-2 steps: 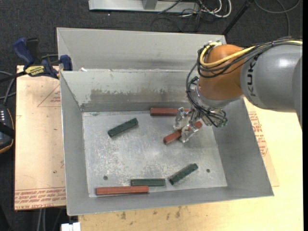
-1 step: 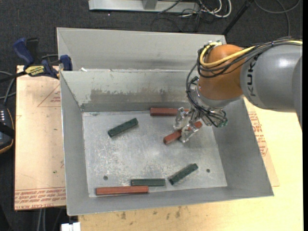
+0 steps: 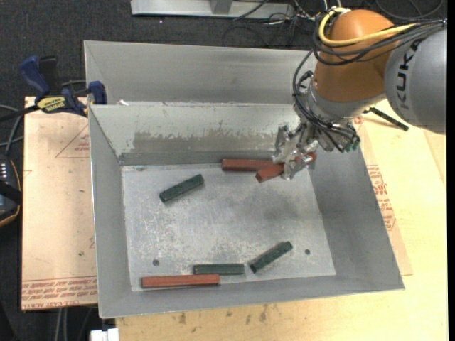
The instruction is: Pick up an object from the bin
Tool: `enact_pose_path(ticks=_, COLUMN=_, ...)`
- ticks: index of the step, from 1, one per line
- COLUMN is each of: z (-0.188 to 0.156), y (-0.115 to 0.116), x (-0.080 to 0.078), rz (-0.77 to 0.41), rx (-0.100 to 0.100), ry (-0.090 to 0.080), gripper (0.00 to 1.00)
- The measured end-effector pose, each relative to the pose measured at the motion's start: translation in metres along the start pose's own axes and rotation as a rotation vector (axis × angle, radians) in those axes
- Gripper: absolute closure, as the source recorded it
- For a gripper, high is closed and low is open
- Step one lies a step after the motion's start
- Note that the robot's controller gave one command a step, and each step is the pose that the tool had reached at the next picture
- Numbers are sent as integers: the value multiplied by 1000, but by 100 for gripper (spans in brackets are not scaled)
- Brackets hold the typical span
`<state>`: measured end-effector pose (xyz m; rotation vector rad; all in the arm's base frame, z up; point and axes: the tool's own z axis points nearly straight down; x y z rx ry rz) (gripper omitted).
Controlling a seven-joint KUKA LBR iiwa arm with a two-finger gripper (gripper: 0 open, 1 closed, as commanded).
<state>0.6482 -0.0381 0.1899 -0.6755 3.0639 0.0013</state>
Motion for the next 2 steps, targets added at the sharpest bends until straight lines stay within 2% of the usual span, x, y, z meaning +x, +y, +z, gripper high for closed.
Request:
enact_pose_path(ticks=1, z=0, y=0, x=0, rz=1, rx=0, ry=0, gripper=100)
enact_pose_path(ticks=2, z=-140, y=-35, x=12, rz=-437, rx=0, ry=0, gripper=100)
